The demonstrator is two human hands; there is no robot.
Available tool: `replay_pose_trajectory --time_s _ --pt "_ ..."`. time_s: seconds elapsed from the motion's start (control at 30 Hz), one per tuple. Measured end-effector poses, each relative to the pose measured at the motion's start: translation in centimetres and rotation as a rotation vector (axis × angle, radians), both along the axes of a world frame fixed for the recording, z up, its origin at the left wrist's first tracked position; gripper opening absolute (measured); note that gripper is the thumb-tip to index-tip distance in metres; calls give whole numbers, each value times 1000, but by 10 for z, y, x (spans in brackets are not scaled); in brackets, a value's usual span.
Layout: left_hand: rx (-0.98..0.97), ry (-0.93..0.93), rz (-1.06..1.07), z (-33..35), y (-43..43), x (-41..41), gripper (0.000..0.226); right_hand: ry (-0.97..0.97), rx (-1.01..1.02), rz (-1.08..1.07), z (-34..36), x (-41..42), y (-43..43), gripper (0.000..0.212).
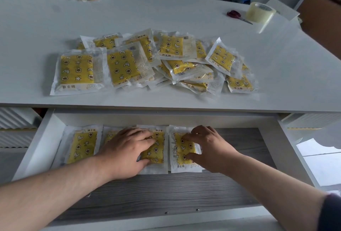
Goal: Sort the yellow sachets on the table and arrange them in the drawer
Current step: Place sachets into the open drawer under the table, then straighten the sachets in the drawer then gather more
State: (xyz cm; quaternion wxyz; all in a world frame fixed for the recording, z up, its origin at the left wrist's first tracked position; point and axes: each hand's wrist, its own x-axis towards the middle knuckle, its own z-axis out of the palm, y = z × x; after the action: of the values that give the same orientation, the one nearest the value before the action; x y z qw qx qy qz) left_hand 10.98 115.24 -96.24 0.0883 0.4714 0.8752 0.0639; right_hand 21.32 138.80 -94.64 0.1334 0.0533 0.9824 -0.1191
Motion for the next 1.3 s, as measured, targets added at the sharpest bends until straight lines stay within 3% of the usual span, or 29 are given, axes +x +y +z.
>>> replay_pose_trajectory --time_s 0.27,0.5,0.7,0.83,1.03,1.17,1.3 --pt "36 -65 5 18 1 3 68 26 -82 -40 17 1 -1 56" --pt "142 -274 96 79 -9 -3 36 -12 -328 -169 62 9 -4 28" --pt "181 -438 138 80 -18 -7 18 -72 -339 -131 75 4 0 19" --pt "199 -452 124 84 -17 -8 64 -146 -223 -13 93 2 8 19" --pt "146 -534 120 79 -14 -9 66 -107 -415 -75 101 -8 7 28" --pt "84 -692 203 93 -8 -5 22 -194 -502 -115 117 -14 -1 19" --pt "126 -803 320 133 -6 0 18 -185 -560 -207 148 -14 -10 26"
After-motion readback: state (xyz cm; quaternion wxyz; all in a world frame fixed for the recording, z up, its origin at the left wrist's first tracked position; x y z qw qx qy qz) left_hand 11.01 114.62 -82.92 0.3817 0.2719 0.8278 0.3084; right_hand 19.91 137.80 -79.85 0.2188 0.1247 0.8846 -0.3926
